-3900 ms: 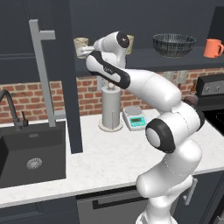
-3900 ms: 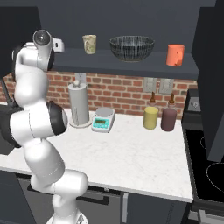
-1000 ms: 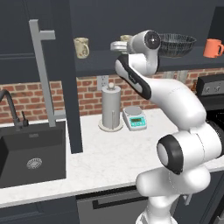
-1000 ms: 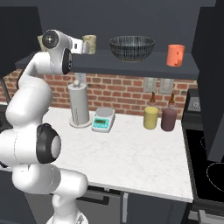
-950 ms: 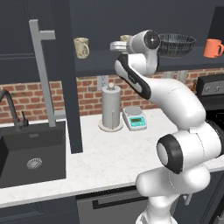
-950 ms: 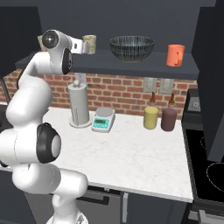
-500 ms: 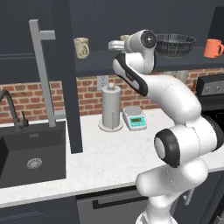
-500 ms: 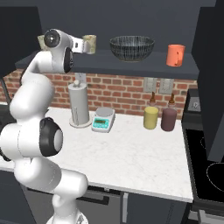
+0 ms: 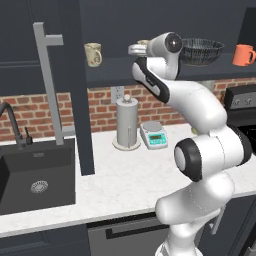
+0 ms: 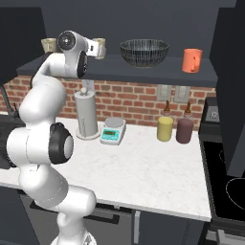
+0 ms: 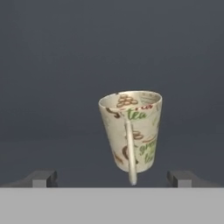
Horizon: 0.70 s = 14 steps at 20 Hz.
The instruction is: Gather all objects into one cabinet and sort the glasses and bowls to opposite sides.
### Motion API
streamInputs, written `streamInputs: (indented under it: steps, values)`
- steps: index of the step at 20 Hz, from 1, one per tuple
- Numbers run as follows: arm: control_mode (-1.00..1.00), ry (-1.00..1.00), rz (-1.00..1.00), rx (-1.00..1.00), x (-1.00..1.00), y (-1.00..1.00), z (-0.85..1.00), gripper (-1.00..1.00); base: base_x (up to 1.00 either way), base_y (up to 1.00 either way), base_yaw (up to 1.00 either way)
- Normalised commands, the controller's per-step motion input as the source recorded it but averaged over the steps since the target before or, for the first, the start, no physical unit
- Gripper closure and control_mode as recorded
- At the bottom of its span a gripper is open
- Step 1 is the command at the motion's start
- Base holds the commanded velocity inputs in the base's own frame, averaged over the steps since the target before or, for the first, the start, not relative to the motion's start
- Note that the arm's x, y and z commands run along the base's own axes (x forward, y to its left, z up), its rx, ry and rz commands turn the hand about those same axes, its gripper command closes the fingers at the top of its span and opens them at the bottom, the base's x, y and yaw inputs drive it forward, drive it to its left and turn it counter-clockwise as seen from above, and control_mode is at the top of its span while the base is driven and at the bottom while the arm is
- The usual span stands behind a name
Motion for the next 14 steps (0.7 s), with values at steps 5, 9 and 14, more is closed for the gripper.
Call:
streamInputs:
  steps: [5, 9, 14]
  values:
    - [-1.00, 0.00, 0.00, 0.00, 0.13, -0.19, 0.00, -1.00, 0.00, 0.00, 0.00]
    - [-1.00, 0.00, 0.00, 0.00, 0.18, -0.01, 0.00, -1.00, 0.00, 0.00, 0.00]
    - [-1.00, 0.00, 0.00, 0.00, 0.21, 0.00, 0.00, -1.00, 0.00, 0.00, 0.00]
